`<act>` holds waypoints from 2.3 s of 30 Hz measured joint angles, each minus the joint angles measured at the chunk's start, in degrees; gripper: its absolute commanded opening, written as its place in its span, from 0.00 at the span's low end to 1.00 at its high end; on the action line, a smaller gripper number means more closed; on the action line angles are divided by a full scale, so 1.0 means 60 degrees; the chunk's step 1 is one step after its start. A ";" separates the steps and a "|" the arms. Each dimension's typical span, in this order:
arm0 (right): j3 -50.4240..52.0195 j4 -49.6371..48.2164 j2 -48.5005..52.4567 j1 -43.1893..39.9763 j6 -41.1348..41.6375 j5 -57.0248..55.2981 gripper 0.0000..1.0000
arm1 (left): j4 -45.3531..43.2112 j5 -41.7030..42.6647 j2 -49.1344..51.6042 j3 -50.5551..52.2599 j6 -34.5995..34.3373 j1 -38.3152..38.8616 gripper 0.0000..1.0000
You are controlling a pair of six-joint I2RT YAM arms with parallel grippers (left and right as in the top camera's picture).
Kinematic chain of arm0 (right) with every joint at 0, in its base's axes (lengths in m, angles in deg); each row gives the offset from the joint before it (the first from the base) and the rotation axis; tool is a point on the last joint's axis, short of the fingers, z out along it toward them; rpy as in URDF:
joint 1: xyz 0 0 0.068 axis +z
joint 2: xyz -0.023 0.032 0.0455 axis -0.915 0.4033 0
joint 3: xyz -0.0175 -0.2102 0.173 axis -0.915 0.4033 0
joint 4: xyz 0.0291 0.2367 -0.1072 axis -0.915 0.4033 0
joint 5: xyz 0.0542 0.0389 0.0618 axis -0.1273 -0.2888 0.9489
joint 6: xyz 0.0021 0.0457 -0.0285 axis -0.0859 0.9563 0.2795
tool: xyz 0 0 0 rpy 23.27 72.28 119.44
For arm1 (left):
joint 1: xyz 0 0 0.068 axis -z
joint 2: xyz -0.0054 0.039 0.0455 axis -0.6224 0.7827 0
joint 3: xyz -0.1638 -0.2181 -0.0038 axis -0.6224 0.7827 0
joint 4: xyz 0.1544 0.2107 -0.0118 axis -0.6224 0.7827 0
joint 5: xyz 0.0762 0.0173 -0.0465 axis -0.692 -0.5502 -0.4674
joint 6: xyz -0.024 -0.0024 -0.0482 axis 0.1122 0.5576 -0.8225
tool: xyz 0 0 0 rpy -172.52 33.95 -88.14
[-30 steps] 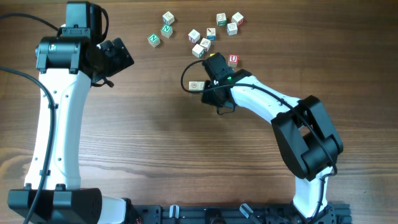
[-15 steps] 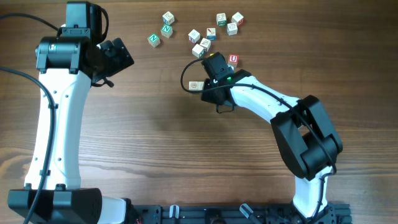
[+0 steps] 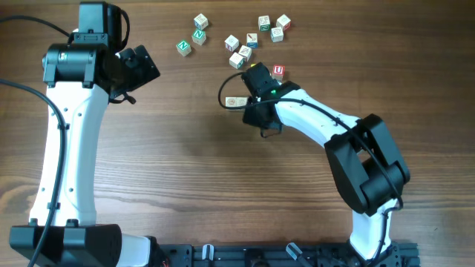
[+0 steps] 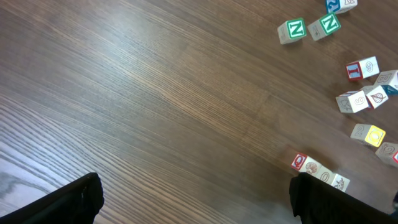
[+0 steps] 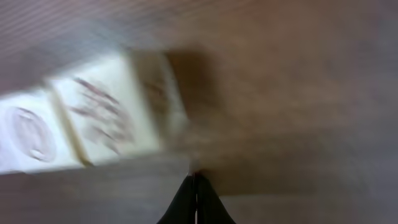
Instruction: Form a horizontal line
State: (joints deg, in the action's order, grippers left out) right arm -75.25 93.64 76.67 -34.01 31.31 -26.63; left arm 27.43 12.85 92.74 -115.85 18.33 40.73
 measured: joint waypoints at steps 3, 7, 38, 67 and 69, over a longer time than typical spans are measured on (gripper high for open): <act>0.0000 0.0146 -0.0033 -0.0018 0.0386 -0.0036 0.04 | 0.0004 0.0000 0.0000 0.0000 0.0000 -0.0004 1.00; 0.0004 0.0047 -0.0033 -0.0127 0.0586 -0.0142 0.04 | 0.0004 0.0000 0.0000 0.0000 0.0000 -0.0004 1.00; 0.0211 -0.3679 0.0153 -0.1144 -0.0193 -0.0280 0.05 | 0.0004 0.0000 0.0000 0.0000 0.0000 -0.0004 1.00; 0.0211 -0.3096 0.0157 -0.1144 -0.0685 0.0678 0.05 | 0.0004 0.0000 0.0000 0.0000 0.0000 -0.0004 1.00; 0.0211 -0.3013 0.0157 -0.1144 -0.0685 0.0747 0.05 | 0.0004 0.0000 0.0000 0.0000 0.0000 -0.0004 1.00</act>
State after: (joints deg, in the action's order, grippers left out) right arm -73.98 75.56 77.61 -40.87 27.20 -22.15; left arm 27.46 12.85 92.74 -115.85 18.33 40.71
